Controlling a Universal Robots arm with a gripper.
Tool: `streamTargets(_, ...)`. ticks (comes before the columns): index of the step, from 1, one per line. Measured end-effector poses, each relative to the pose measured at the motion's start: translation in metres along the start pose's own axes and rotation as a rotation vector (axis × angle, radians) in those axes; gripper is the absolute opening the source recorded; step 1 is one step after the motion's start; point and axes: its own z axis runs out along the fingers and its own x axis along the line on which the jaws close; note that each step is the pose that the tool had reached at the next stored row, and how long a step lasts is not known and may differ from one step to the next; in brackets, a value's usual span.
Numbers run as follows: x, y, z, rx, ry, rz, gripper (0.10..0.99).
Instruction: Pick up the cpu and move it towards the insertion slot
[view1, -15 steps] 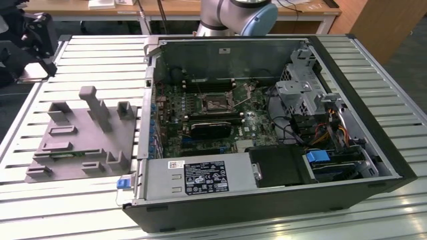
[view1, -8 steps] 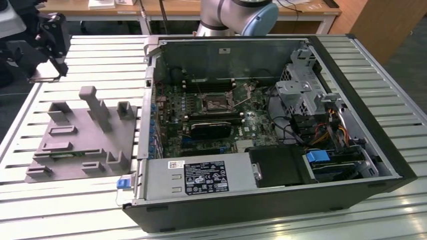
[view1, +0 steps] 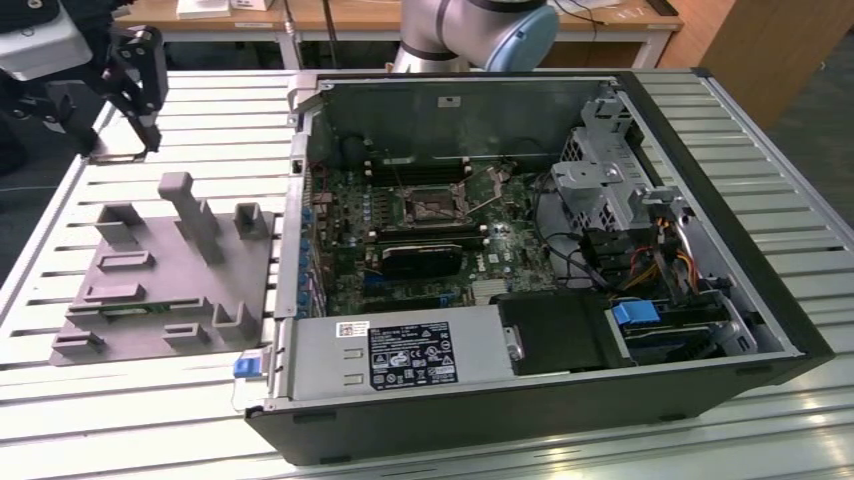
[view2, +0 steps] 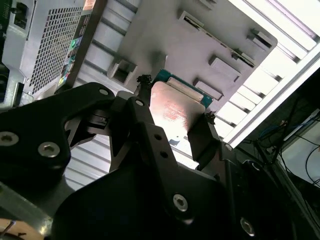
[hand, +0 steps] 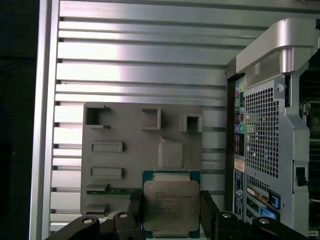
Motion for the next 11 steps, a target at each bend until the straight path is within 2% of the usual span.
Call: streamTargets(11,-0.0288,-0.0004,0.0011,0.000,-0.0001,0.000,0.541)
